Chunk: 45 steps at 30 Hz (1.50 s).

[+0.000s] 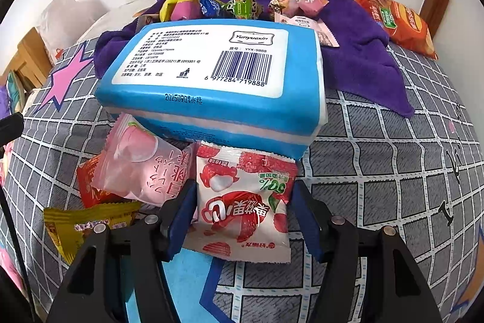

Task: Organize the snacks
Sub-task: 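Grasp pink-white strawberry candy bag with right gripper while left tool approaches yellow bag, then grasp yellow triangular snack bag with left gripper while right gripper holds strawberry bag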

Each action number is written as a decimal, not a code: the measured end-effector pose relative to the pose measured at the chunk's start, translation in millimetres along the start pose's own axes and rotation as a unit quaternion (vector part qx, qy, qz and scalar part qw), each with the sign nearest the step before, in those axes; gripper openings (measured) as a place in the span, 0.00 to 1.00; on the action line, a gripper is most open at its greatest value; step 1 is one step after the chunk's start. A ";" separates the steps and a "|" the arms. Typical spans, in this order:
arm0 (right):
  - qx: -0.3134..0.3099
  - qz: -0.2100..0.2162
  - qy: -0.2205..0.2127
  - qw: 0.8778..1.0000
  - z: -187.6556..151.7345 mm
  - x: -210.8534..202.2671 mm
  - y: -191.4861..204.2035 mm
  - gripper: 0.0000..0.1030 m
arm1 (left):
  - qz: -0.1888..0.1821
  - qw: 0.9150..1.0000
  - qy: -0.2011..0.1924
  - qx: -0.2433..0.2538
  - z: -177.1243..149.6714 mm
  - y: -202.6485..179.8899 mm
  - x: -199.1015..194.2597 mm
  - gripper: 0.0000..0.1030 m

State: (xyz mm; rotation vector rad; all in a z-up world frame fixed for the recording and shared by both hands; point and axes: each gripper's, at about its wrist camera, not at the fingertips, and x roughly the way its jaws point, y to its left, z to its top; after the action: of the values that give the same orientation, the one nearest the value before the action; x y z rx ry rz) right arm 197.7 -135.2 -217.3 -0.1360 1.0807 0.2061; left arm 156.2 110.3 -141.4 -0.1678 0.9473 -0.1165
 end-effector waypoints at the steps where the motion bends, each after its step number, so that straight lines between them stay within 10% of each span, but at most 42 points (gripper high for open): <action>1: -0.002 0.000 -0.002 1.000 -0.5 -0.3 0.7 0.59 | 0.000 1.000 0.001 0.001 -0.3 -1.0 0.3 0.62; 45: 0.068 -0.024 -0.061 0.996 -48.9 -78.5 -83.9 0.53 | -0.042 0.993 0.065 0.090 -55.9 -104.4 31.2 0.69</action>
State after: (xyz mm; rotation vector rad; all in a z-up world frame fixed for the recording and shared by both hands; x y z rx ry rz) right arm 139.6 -235.0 -169.8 -0.0273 0.9650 0.0956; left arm 126.0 -2.6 -178.0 -0.0325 1.0550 -0.2918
